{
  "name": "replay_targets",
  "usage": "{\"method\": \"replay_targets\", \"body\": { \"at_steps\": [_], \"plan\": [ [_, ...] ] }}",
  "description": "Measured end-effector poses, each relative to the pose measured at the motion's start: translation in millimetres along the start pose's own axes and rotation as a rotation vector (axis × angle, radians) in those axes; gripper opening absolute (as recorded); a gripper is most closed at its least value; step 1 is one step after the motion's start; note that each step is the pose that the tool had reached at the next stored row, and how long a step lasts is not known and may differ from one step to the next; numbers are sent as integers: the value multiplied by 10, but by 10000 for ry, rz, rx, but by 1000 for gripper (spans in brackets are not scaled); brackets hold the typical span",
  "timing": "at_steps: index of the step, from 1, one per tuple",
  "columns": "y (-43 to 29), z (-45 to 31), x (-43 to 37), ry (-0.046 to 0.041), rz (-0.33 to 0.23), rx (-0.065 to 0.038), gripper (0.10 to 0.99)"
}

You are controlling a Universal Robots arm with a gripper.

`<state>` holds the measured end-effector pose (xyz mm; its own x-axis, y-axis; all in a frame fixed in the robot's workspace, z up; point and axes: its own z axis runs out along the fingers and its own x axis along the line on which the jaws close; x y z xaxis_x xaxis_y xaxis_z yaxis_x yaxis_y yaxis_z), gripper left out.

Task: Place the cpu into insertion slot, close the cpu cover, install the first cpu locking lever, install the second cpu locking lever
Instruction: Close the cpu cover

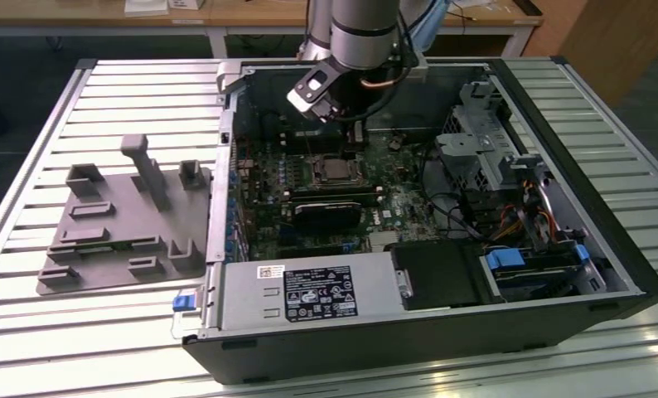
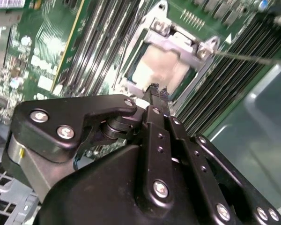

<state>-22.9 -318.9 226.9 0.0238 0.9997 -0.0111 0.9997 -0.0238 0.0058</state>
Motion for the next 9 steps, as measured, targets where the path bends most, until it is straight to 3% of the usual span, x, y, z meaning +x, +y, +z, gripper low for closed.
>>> {"method": "replay_targets", "body": {
  "at_steps": [5,9],
  "plan": [
    [-130,48,-2,-1,-1,0,102],
    [-141,51,-3,-2,-2,0,102]
  ]
}}
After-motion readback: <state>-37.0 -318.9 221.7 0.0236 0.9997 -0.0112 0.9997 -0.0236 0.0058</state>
